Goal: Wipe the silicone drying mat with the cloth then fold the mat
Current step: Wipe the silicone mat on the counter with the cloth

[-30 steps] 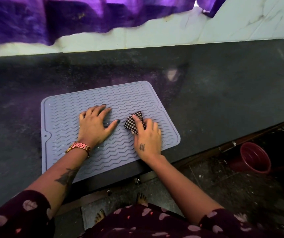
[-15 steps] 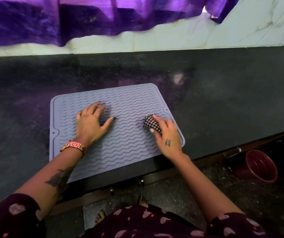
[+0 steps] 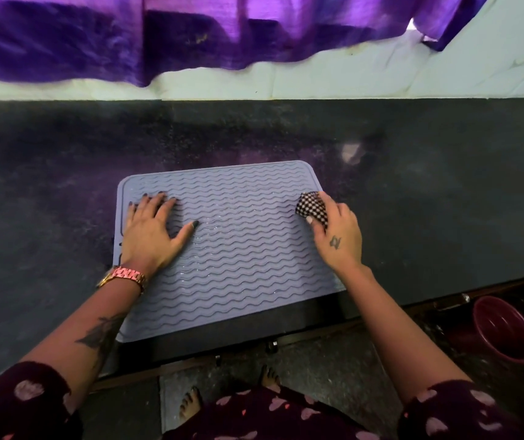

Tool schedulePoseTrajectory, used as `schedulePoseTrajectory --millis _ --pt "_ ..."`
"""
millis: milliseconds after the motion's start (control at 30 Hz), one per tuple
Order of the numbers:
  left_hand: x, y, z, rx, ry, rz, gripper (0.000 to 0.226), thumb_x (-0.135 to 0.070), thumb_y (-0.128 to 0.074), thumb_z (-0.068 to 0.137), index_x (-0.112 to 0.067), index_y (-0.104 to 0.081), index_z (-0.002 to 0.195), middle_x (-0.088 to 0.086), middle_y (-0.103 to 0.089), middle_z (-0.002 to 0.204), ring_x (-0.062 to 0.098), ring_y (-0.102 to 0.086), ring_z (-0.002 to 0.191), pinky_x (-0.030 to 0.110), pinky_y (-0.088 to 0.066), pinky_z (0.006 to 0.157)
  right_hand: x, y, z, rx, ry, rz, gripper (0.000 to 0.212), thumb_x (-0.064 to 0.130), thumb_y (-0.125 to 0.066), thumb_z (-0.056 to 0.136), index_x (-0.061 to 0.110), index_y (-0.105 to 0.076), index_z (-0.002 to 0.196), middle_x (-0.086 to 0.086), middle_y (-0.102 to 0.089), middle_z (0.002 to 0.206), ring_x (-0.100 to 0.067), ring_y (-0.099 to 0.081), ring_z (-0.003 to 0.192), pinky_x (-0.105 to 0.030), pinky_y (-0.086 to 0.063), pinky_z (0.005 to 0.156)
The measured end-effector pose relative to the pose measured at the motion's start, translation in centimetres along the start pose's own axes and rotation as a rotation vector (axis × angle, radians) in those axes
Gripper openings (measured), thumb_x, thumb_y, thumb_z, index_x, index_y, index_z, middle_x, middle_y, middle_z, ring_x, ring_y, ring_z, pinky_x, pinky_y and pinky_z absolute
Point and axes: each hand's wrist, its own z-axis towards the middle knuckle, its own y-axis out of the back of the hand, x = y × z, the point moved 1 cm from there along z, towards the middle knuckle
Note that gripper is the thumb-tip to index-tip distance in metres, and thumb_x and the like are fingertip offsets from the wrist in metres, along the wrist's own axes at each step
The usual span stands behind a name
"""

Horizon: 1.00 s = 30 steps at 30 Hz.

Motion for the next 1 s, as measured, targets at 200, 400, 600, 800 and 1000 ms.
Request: schedulePoseTrajectory --millis 200,400,600,800,1000 --pt "0.2 -0.2 0.2 0.0 0.014 -0.008 0.084 -0.073 -0.026 0.079 -0.019 -0.037 0.143 0.007 -0.029 0.153 0.028 -0.019 0.143 0.044 -0.006 0.119 1.0 -2.0 0.8 0.13 0.03 -0.253 0.059 0.043 -0.044 0.093 0.014 -0.031 0.143 -0.015 -0.042 0.129 -0.031 -0.041 0.109 -0.04 -0.037 0.09" --pt "0.2 -0.3 0.2 0.001 0.023 -0.009 0.085 -0.074 -0.025 0.079 -0.02 -0.035 0.144 0.005 -0.028 0.154 0.026 -0.018 0.144 0.042 -0.005 0.119 0.6 -1.3 3.5 0.042 -0.012 -0.036 0.055 0.03 -0.053 0.092 0.01 -0.036 0.14 -0.02 -0.047 0.117 -0.036 -0.045 0.105 -0.041 -0.038 0.089" --pt "-0.1 -0.1 0.1 -0.015 0.041 -0.025 0.09 -0.076 -0.019 0.075 -0.019 -0.037 0.143 0.005 -0.03 0.153 0.025 -0.019 0.143 0.041 -0.005 0.119 1.0 -2.9 3.8 0.152 -0.006 -0.23 0.056 0.035 -0.047 0.093 0.013 -0.032 0.142 -0.016 -0.043 0.125 -0.034 -0.043 0.108 -0.045 -0.038 0.091" --pt "0.0 -0.1 0.1 -0.02 0.057 -0.033 0.088 -0.076 -0.021 0.075 -0.021 -0.038 0.142 0.003 -0.032 0.152 0.024 -0.02 0.143 0.04 -0.004 0.119 0.9 -2.3 7.1 0.037 -0.032 -0.122 0.055 0.033 -0.049 0.093 0.013 -0.033 0.141 -0.019 -0.046 0.122 -0.036 -0.045 0.106 -0.045 -0.038 0.09" --pt "0.0 -0.1 0.1 -0.045 0.069 -0.05 0.085 -0.074 -0.025 0.076 -0.021 -0.041 0.14 0.002 -0.035 0.15 0.023 -0.023 0.142 0.041 -0.008 0.119 1.1 -3.9 7.2 0.134 -0.017 -0.33 0.052 0.034 -0.046 0.093 0.015 -0.033 0.139 -0.018 -0.043 0.124 -0.034 -0.041 0.109 -0.046 -0.034 0.089"
